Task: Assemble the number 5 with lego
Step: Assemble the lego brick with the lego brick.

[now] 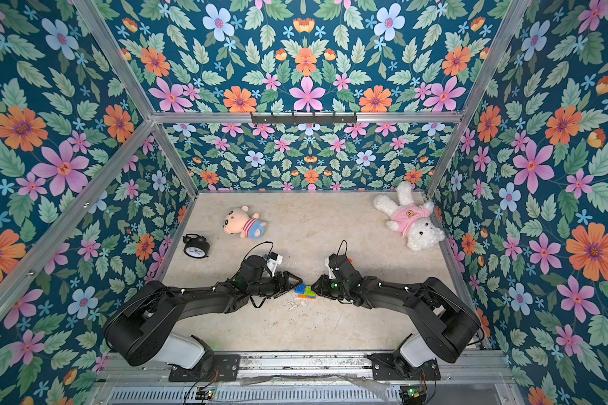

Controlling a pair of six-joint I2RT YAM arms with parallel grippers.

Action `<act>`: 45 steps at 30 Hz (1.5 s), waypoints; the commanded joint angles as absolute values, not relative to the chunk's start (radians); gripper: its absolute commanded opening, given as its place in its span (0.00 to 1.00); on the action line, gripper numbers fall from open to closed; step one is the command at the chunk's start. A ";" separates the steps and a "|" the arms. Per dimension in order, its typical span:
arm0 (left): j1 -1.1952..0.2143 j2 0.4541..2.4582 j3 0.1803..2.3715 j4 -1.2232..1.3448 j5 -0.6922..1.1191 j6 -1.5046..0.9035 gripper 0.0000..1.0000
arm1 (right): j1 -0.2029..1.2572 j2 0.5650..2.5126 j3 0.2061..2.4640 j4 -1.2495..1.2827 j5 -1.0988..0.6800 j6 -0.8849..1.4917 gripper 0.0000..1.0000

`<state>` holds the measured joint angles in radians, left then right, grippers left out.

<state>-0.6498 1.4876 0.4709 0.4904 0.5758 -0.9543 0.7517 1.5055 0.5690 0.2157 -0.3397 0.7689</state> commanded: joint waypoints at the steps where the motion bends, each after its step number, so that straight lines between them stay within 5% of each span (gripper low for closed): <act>1: -0.652 1.494 0.486 0.465 0.580 -0.920 0.70 | 0.751 1.517 0.557 0.120 -0.302 0.776 0.29; 35: -0.684 1.480 0.566 0.259 0.525 -0.799 0.43 | 0.752 1.514 0.561 0.114 -0.310 0.785 0.28; 45: -0.685 1.493 0.577 0.222 0.551 -0.744 0.52 | 0.752 1.517 0.565 0.118 -0.316 0.785 0.27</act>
